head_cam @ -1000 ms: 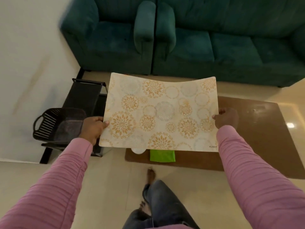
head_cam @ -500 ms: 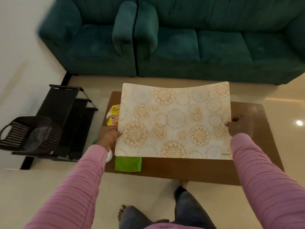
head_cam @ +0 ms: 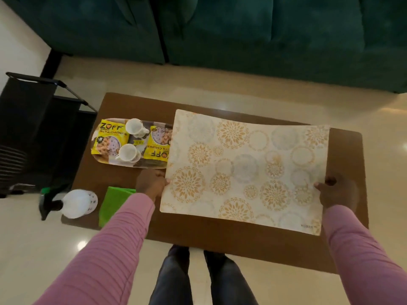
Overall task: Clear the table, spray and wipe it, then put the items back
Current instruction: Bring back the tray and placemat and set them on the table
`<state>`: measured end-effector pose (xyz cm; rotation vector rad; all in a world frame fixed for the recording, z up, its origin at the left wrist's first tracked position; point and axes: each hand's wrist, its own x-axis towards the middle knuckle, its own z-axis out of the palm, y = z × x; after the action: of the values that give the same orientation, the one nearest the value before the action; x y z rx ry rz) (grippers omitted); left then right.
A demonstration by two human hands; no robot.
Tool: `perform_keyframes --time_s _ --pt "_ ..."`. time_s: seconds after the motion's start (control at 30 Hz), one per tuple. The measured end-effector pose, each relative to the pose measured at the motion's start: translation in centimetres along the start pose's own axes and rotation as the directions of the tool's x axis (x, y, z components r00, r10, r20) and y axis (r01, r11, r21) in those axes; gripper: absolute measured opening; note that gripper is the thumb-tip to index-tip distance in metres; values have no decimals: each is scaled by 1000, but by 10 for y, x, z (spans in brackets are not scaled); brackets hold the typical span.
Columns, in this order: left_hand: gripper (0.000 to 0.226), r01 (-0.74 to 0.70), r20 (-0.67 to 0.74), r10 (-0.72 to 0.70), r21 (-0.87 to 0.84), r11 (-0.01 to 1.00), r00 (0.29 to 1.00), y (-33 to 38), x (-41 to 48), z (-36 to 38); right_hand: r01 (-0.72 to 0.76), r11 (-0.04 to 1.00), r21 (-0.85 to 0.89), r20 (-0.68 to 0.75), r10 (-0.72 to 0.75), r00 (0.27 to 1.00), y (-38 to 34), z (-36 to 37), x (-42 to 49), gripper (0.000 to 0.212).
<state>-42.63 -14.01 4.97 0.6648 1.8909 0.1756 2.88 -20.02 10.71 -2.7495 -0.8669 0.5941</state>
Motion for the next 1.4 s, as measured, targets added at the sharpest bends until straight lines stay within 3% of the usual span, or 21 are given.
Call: perform_keyframes --time_s 0.03,0.17,0.27,0.43,0.57,0.87,1.07,1.3,1.4 --pt "9 0 -45 1 13 1000 999 0 10 8 9 1000 -6 9 -9 1000 3 12 10 23" --pt "23 2 -139 14 115 993 990 3 49 39 17 999 -30 13 -17 1000 17 55 47 20" --pt "17 -13 -137 33 147 989 990 3 73 59 -14 999 -30 33 15 999 31 79 67 20" --pt "28 3 -166 32 204 979 986 -7 93 85 -40 999 -21 74 42 996 46 102 87 19" --pt "8 15 -144 16 212 977 989 -13 93 97 -63 998 -8 114 63 991 49 107 97 19" --pt "8 -17 -172 69 289 957 983 -8 90 110 -98 995 0 153 97 983 55 112 106 13" --pt "28 0 -210 78 348 938 975 -5 91 114 -125 991 47 158 116 981 55 118 106 43" --pt "9 -23 -229 117 375 927 966 -6 88 118 -162 985 52 164 151 975 53 123 107 44" --pt "12 -41 -247 166 444 895 955 -6 83 122 -167 985 42 159 158 975 53 125 109 43"
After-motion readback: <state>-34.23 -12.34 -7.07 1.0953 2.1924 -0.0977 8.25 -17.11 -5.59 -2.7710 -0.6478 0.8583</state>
